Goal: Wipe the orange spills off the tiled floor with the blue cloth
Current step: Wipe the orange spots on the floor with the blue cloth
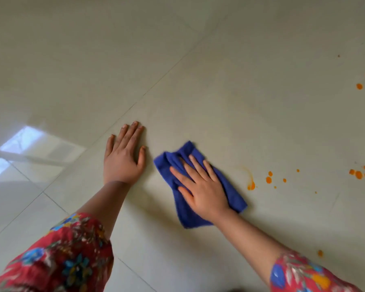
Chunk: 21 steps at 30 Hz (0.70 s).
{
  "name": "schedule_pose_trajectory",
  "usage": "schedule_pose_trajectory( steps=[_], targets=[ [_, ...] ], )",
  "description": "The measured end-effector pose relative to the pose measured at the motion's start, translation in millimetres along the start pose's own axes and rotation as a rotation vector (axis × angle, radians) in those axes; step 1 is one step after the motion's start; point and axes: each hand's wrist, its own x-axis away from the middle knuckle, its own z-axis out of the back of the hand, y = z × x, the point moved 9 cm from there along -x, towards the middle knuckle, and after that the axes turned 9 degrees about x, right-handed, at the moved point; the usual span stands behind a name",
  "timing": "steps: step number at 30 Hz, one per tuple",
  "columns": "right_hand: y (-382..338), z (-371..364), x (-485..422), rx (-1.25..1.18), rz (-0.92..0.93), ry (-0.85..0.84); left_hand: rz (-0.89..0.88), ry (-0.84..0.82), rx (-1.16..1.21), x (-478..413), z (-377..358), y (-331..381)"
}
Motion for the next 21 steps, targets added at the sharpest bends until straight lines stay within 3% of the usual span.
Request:
schedule_pose_trajectory(
  steps=[2, 5, 7, 9, 12, 16, 18, 21],
  targets=[
    [27, -3, 23, 0.001, -0.030, 0.004, -0.002, -0.005, -0.004, 0, -1, 0],
    [81, -4, -4, 0.035, -0.340, 0.000, -0.002, -0.007, -0.019, -1, -3, -1],
    [69, 2, -34, 0.033, -0.413, 0.013, -0.011, -0.003, -0.016, 1, -2, -1],
    [24, 5, -48, 0.003, -0.323, 0.031, -0.020, 0.002, -0.009, 0, -2, -2],
    [-52, 3, 6, -0.005, -0.019, 0.016, -0.045, 0.018, 0.018, 0, -1, -2],
    [-38, -7, 94, 0.044, 0.284, -0.018, -0.057, 0.027, 0.046, 3, 0, -1],
    [-1, -10, 77, 0.095, 0.181, 0.007, -0.074, 0.040, 0.057, 2, 2, 0],
    [9, -2, 36, 0.029, -0.232, 0.035, -0.089, 0.068, 0.072, 2, 4, 2]
  ],
)
